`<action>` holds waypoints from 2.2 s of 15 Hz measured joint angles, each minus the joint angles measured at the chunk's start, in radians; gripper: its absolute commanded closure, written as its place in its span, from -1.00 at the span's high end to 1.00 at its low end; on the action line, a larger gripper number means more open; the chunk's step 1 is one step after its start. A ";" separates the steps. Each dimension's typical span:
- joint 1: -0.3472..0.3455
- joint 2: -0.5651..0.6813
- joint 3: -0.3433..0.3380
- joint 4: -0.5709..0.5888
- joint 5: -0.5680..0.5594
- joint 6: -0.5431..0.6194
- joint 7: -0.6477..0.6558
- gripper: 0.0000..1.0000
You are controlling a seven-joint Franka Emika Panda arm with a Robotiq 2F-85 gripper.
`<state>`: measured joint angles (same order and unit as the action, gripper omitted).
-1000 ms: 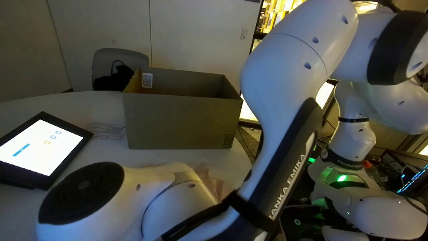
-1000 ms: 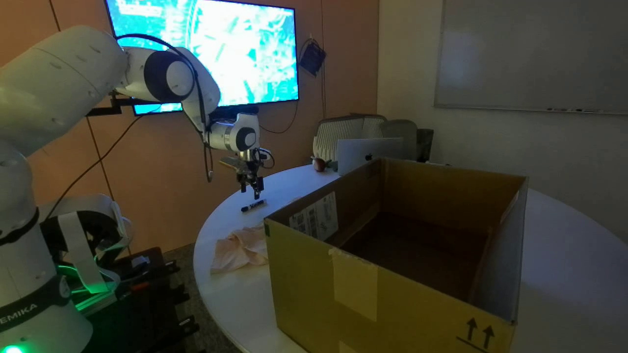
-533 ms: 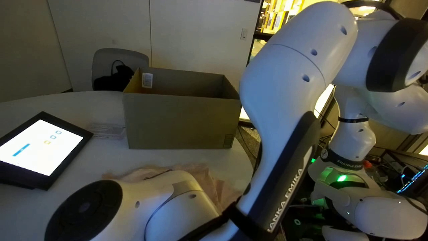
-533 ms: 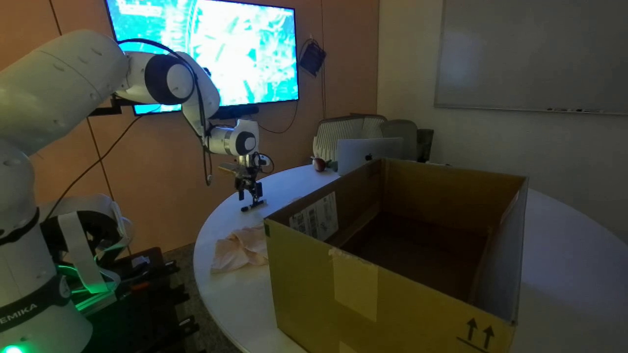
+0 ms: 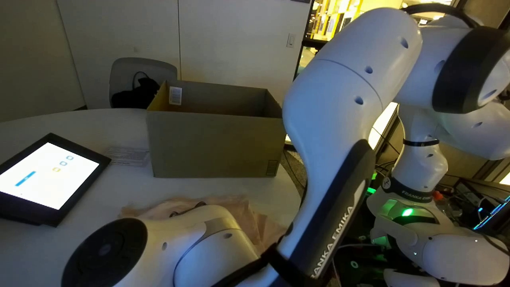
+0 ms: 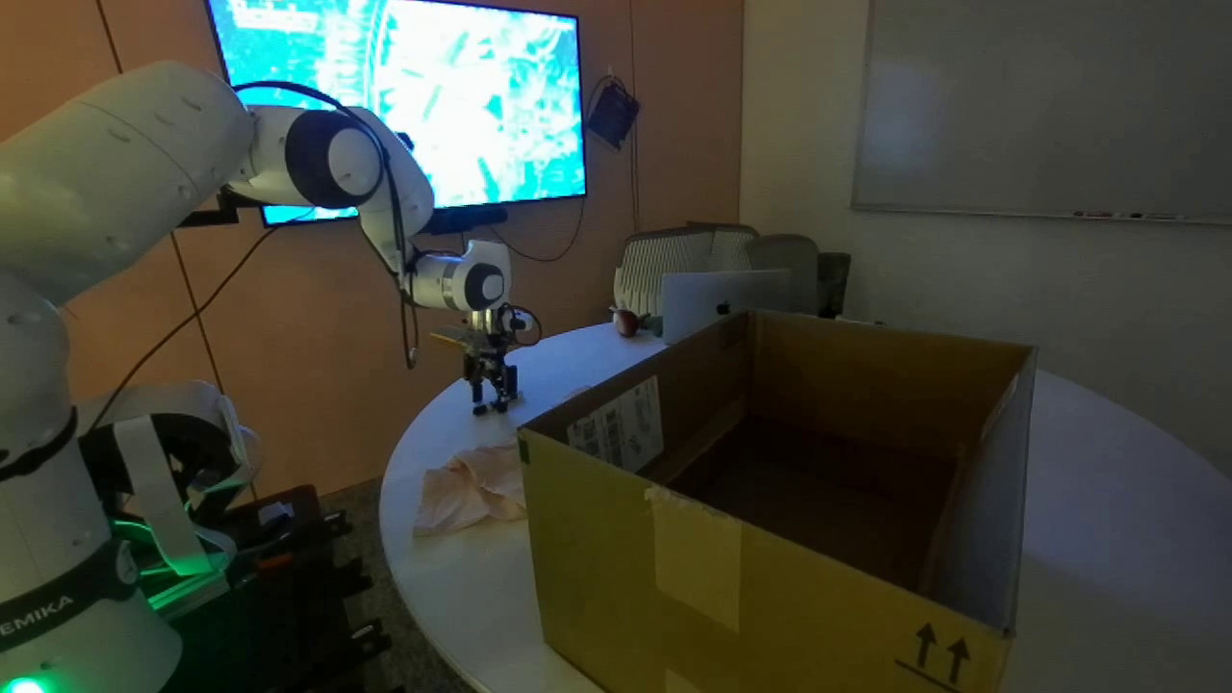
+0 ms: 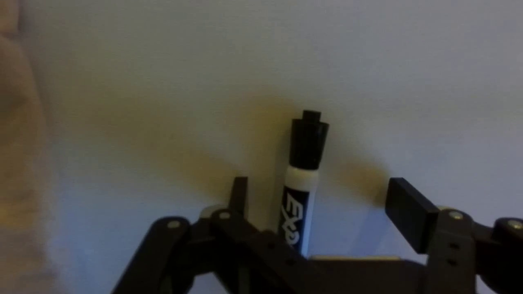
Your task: Put the black marker on the peach towel, fold the towel once and place it inside the brown box
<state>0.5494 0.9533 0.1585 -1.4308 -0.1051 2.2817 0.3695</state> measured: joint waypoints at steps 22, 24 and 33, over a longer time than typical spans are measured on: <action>-0.005 -0.068 -0.008 -0.053 0.000 -0.012 -0.041 -0.71; -0.008 -0.104 -0.007 -0.092 0.000 -0.015 -0.046 -0.71; -0.043 -0.260 -0.056 -0.319 -0.038 0.007 -0.029 -0.71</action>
<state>0.5060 0.6934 0.1028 -1.7498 -0.1433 2.2886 0.3406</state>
